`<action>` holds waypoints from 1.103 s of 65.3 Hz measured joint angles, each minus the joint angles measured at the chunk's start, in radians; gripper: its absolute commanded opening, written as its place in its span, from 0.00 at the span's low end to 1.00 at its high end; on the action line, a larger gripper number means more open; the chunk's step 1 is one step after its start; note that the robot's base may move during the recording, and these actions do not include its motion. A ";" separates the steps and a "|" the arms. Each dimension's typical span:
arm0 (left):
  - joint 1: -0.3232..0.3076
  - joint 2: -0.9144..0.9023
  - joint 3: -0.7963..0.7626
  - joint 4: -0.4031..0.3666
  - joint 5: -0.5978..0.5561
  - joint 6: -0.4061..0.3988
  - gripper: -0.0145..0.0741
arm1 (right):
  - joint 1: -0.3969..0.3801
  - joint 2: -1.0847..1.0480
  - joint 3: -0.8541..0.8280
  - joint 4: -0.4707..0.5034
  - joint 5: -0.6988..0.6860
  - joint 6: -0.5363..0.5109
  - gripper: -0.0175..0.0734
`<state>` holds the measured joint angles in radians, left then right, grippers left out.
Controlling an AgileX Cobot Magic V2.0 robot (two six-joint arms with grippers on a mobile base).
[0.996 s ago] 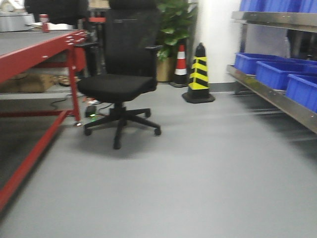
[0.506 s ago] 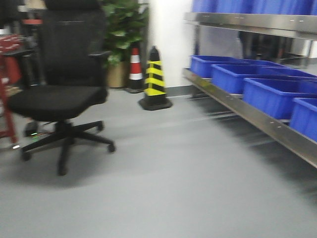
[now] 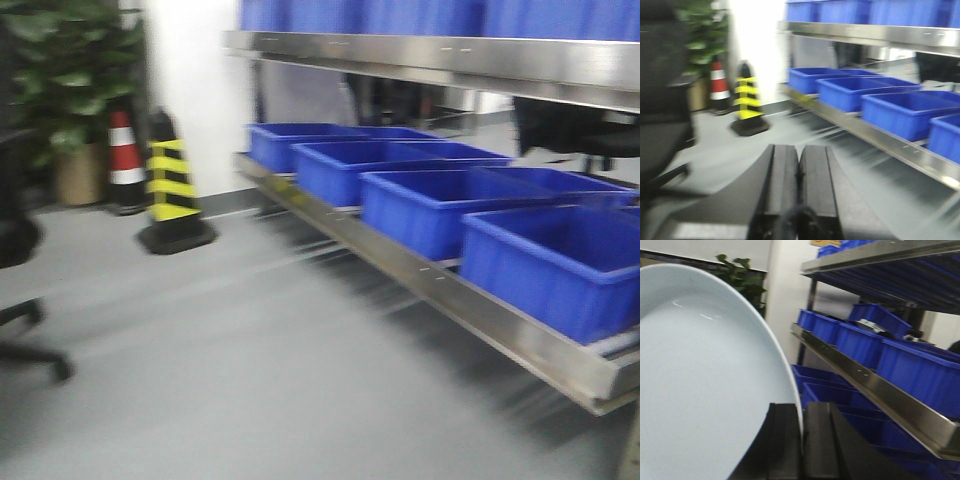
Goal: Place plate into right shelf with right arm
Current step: 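Drive the base to the steel shelf rack with blue bins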
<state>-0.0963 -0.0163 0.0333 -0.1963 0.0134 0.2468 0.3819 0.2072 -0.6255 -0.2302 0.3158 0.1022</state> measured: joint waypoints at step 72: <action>0.000 0.000 0.000 0.000 0.000 0.000 0.11 | 0.000 0.000 0.000 0.000 0.000 0.000 0.25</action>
<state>-0.0963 -0.0163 0.0333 -0.1963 0.0134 0.2468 0.3819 0.2072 -0.6255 -0.2302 0.3158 0.1022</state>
